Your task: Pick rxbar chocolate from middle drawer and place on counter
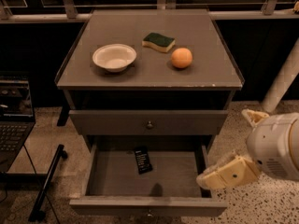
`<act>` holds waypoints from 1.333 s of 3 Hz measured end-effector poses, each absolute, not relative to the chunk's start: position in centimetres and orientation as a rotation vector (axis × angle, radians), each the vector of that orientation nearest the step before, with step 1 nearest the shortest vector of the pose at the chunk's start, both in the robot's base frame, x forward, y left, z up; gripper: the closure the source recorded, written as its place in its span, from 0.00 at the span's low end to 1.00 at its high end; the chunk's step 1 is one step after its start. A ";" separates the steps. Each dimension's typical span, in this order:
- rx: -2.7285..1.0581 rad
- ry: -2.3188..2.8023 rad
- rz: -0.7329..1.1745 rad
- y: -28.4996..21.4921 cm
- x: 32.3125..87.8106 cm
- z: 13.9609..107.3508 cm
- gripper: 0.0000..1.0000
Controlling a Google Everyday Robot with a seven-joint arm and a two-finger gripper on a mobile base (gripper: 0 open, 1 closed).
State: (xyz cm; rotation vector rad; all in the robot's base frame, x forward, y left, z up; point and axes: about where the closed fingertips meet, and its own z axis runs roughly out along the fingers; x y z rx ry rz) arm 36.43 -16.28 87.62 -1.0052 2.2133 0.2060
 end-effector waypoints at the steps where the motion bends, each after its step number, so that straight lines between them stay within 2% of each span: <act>1: -0.933 2.196 0.178 -16.6 34.4 83.8 0.00; 2: -0.800 2.232 0.232 -18.1 33.0 75.6 0.00; 4: -0.537 2.240 0.299 -21.0 35.8 66.9 0.00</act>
Offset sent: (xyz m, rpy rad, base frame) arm 0.0166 -0.0726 -0.1993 0.2964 -0.2464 -0.4596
